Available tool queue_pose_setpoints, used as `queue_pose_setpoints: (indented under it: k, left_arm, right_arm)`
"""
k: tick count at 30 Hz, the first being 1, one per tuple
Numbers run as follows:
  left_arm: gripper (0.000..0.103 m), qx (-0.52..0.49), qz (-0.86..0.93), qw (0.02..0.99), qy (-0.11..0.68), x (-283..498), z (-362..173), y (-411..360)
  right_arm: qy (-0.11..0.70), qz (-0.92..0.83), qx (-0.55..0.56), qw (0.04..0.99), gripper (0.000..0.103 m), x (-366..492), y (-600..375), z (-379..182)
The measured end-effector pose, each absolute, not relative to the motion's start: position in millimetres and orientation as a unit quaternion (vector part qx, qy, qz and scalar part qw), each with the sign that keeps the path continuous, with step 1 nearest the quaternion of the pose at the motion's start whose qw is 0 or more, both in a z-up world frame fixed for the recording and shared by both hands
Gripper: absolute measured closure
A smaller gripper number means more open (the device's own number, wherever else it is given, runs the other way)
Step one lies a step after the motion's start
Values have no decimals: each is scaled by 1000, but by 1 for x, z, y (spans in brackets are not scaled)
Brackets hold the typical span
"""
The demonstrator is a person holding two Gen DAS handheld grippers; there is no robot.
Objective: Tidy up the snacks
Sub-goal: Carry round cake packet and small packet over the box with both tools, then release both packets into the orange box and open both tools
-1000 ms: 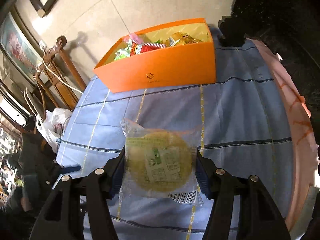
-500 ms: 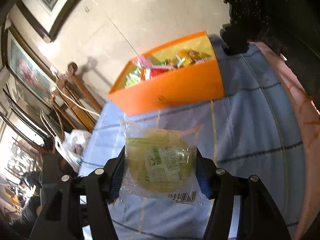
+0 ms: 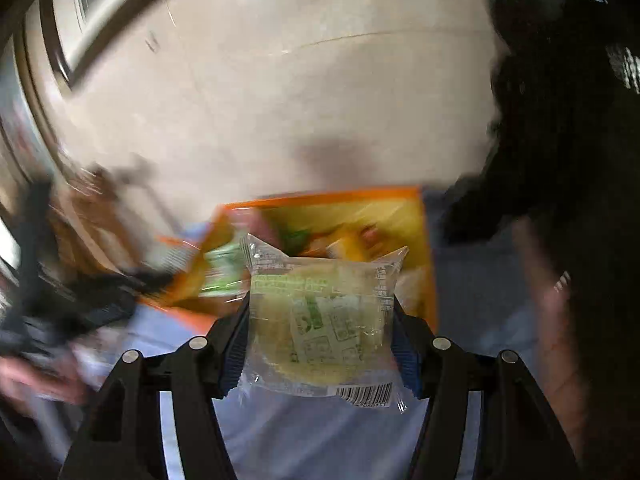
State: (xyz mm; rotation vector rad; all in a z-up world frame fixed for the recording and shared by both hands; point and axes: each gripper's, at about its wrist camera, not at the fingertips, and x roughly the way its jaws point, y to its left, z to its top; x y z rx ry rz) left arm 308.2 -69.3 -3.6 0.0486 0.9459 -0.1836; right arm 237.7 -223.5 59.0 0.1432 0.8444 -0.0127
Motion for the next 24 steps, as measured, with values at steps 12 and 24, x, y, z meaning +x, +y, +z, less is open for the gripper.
queue_pose_setpoints:
  k: [12, 24]
  left_arm:
    - [4, 93, -15, 924, 370, 327, 20, -81]
    - [4, 3, -45, 911, 411, 314, 32, -75]
  right_arm:
    - [399, -73, 58, 912, 4, 302, -231, 72]
    - [387, -74, 46, 918, 4, 281, -233, 109]
